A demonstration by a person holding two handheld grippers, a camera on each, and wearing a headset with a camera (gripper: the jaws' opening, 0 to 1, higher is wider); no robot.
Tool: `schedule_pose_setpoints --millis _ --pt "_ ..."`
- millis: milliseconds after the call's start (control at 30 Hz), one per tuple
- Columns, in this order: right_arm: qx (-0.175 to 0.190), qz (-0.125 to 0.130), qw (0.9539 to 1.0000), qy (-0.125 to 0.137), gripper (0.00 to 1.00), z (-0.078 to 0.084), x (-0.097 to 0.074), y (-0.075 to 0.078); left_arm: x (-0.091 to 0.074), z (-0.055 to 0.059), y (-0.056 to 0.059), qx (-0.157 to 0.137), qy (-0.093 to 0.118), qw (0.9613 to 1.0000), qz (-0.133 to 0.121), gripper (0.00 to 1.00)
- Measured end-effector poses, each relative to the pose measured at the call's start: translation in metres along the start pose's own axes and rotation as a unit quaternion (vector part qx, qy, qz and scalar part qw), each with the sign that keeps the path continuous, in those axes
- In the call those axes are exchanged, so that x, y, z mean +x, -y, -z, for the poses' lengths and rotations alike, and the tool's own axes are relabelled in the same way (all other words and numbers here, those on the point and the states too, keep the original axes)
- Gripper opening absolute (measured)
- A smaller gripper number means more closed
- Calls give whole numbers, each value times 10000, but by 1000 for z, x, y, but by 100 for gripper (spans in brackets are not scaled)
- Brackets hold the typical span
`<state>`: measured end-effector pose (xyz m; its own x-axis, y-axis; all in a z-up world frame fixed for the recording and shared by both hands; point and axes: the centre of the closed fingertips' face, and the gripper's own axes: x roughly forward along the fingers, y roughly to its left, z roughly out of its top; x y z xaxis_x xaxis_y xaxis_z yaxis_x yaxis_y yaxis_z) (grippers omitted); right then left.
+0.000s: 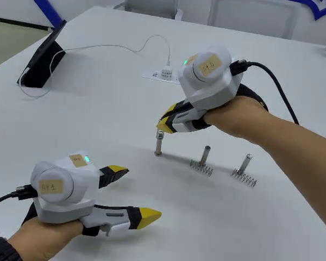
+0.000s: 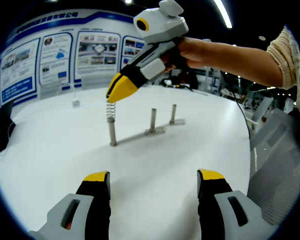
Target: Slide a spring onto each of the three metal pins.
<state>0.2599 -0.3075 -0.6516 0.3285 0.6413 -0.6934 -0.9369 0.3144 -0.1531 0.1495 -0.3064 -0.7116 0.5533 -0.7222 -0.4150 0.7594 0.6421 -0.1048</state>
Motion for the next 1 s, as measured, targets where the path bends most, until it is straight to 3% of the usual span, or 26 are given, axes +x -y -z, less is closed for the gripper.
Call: schedule_pose_setpoints --millis 633,1000 --pt "206 -97 9996 -169 12 22 21 -3 -1 2 -2 -36 -58 10000 -13 69" --pt "232 -236 9990 -303 12 30 27 -13 -1 4 -3 -59 -79 9999 -19 69"
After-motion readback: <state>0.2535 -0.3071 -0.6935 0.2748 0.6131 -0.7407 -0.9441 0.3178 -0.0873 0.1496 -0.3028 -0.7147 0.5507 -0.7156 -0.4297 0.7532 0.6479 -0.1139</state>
